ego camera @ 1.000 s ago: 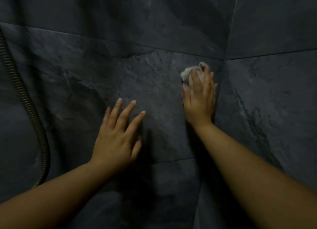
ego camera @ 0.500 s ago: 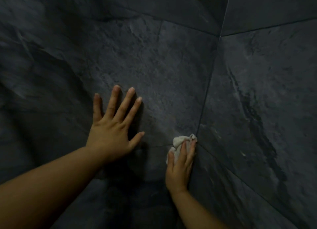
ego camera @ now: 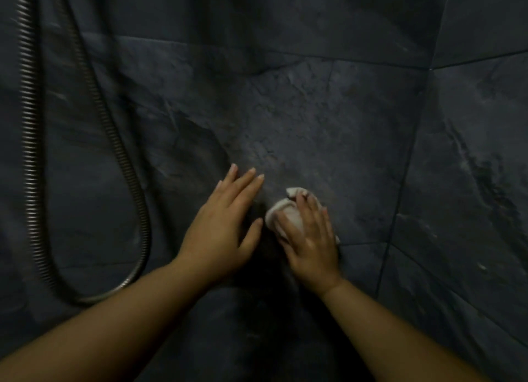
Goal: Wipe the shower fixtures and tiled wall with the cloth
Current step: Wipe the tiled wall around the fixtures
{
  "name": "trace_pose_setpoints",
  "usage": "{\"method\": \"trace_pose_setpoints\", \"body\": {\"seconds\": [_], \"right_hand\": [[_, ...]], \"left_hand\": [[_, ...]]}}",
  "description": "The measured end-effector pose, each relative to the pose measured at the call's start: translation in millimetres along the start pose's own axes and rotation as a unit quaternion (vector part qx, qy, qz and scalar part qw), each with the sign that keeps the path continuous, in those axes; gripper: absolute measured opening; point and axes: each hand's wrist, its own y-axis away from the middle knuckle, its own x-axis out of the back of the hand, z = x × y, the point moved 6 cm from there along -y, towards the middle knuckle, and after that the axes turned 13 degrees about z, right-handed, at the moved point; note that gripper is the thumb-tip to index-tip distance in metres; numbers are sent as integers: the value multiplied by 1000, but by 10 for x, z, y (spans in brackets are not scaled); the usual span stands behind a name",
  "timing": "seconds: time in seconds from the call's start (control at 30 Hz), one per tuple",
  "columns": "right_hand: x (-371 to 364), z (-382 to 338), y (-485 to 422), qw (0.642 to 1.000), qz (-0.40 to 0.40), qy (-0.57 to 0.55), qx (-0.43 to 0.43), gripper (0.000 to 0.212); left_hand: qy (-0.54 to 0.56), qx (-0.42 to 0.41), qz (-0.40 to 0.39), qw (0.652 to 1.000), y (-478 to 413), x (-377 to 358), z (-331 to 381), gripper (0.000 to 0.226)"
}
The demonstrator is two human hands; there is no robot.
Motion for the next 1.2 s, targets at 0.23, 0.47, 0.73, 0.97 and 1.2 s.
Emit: {"method": "trace_pose_setpoints", "body": {"seconds": [0.23, 0.47, 0.73, 0.97, 1.2], "right_hand": [[-94, -373, -1190, 983, 123, -1, -136, 47], [-289, -1062, -1226, 991, 30, -56, 122, 51], [-281, -860, -2163, 990, 117, -5, -80, 53], [-340, -1211, -1618, 990, 41, -64, 116, 53], [-365, -1361, -1503, 973, -3, -59, 224, 50]], "left_hand": [[-263, -94, 189, 941, -34, 1234, 1, 71], [-265, 152, 191, 933, -160, 1543, -555, 123], [-196, 203, 188, 941, -235, 1278, -869, 116], [-194, 189, 233, 934, -104, 1191, -1050, 106], [-87, 352, 201, 910, 162, 1632, -1434, 25]]}}
